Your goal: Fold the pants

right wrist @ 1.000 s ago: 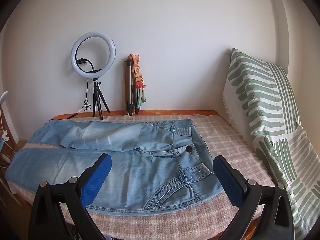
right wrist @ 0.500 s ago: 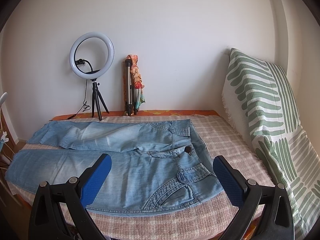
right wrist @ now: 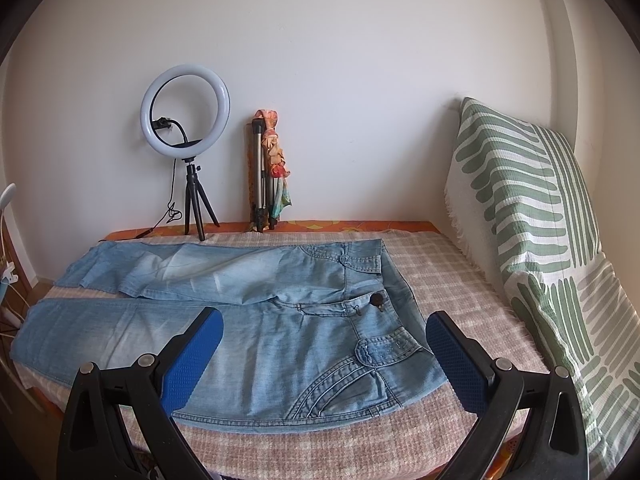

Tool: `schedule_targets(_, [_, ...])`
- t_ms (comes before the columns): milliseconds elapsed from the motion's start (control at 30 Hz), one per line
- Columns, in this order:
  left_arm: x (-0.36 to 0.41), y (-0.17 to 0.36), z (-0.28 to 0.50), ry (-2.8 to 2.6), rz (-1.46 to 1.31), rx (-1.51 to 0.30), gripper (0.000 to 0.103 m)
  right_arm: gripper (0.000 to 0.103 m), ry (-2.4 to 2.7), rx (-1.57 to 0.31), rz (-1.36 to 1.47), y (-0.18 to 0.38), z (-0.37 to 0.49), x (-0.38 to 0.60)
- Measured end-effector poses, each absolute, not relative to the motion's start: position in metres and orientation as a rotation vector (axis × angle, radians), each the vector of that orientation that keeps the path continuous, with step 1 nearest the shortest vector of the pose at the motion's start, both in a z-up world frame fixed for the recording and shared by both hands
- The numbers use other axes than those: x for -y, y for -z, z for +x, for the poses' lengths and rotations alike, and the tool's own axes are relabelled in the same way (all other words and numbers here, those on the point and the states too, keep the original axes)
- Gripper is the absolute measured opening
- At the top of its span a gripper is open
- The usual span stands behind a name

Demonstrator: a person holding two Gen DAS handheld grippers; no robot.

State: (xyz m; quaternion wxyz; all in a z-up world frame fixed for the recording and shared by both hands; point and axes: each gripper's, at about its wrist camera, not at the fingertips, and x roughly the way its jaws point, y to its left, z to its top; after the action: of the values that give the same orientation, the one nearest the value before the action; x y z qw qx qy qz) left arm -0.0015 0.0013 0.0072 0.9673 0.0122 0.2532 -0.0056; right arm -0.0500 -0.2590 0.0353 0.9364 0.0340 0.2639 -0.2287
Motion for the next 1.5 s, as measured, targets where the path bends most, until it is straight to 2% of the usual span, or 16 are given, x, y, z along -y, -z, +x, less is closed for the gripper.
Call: schedule_targets(1500, [-0.0005,-0.0022,0.0003,0.010,0.033,-0.514,0.103,0.103,0.475,-0.536,0.048,-0.0352,-0.0526,0.2588])
